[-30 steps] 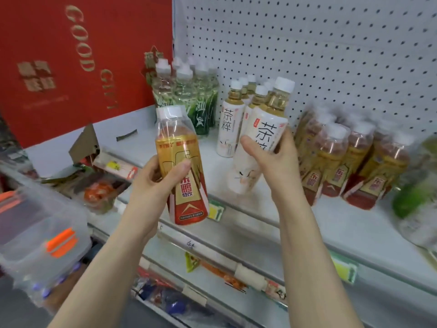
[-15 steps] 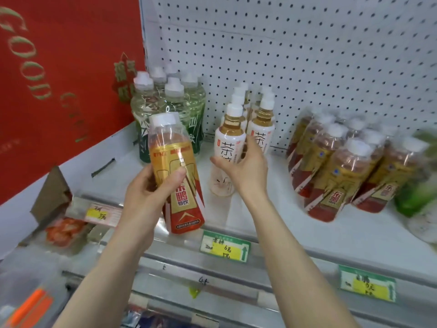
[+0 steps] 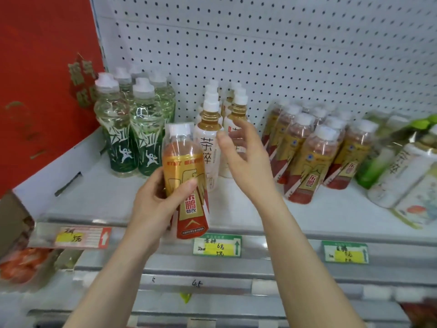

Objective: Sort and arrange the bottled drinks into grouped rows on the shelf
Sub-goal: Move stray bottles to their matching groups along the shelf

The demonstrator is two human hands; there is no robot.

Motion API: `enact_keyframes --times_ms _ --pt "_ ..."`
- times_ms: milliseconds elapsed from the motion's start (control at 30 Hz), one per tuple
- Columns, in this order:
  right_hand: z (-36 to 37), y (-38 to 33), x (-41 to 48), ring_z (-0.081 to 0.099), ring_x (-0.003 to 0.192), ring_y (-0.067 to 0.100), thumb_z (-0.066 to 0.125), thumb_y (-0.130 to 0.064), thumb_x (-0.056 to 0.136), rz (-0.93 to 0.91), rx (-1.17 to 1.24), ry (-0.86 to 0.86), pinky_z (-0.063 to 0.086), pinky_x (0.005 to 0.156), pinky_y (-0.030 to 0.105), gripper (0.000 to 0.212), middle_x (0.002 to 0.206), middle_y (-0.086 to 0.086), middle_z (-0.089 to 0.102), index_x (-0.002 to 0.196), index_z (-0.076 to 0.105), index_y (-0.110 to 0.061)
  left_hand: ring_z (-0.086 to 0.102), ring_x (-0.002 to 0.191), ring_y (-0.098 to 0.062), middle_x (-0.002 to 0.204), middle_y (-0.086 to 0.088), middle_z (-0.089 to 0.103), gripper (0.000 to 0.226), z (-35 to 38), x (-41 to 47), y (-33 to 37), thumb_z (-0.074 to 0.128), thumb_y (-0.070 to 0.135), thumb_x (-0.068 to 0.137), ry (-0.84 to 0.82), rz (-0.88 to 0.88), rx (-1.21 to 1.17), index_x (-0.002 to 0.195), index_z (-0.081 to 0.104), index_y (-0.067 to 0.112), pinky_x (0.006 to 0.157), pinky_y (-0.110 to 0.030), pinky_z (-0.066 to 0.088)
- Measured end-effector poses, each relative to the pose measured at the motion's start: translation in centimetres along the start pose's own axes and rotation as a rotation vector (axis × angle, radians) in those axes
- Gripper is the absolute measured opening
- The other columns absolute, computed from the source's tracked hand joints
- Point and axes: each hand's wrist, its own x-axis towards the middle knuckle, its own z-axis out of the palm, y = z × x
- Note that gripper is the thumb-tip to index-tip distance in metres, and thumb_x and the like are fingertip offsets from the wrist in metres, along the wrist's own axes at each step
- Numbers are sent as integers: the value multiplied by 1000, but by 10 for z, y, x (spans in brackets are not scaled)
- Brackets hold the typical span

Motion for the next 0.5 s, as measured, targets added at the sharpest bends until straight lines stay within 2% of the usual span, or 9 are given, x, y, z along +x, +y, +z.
enact_keyframes --times_ms 33,67,100,167,233,300,367,400,500 --pt "-10 -10 -6 56 106 -11 51 -67 85 -2 55 -58 48 84 8 68 119 -17 59 142 44 -31 73 83 -3 97 14 76 58 7 1 0 84 50 64 -25 15 2 114 65 29 61 -13 54" --pt "-18 -19 -11 57 104 -14 51 -68 85 7 94 -134 46 80 4 66 116 -18 60 141 44 -33 73 84 -3 97 14 76 57 14 3 1 85 50 64 -51 31 2 113 65 30 61 -13 54" --pt "-26 -26 -16 59 104 -12 53 -66 85 26 109 -204 47 80 4 65 116 -18 61 141 43 -35 73 85 -3 99 13 76 55 21 4 1 83 52 63 -77 44 6 112 65 34 62 -15 55" --pt "-38 -33 -23 62 107 -3 62 -60 85 43 52 -238 53 88 18 64 120 -13 64 140 45 -32 72 90 -4 101 16 74 52 38 5 2 77 57 59 -128 77 40 108 64 45 68 -22 58" --pt "-51 -34 -30 64 103 0 71 -54 82 43 -25 -151 54 90 29 54 113 -12 69 126 56 -29 70 96 -5 104 17 73 57 59 5 1 76 61 58 -169 116 94 112 62 50 78 -32 59" --pt "-69 -28 -35 65 91 -5 75 -53 79 63 -51 -53 54 79 25 41 100 -19 71 110 61 -30 68 102 -6 108 15 72 63 82 1 2 75 63 58 -209 138 119 117 59 49 87 -39 58" --pt "-94 -23 -38 62 76 -9 76 -55 77 92 -59 5 49 63 17 31 84 -30 67 95 59 -36 66 101 -1 107 18 70 59 104 -3 5 71 67 58 -283 155 168 113 58 51 89 -38 57" --pt "-108 -20 -40 62 72 -8 75 -57 75 111 -58 29 48 60 18 30 80 -31 66 91 58 -38 65 100 2 107 20 70 60 113 -3 7 68 70 59 -341 164 203 114 58 49 89 -36 57" --pt "-150 -8 -42 67 80 -2 74 -61 70 137 -69 104 58 67 32 41 91 -18 71 99 63 -34 64 103 3 115 19 67 71 135 9 18 56 77 68 -445 222 287 129 55 41 91 -32 55"
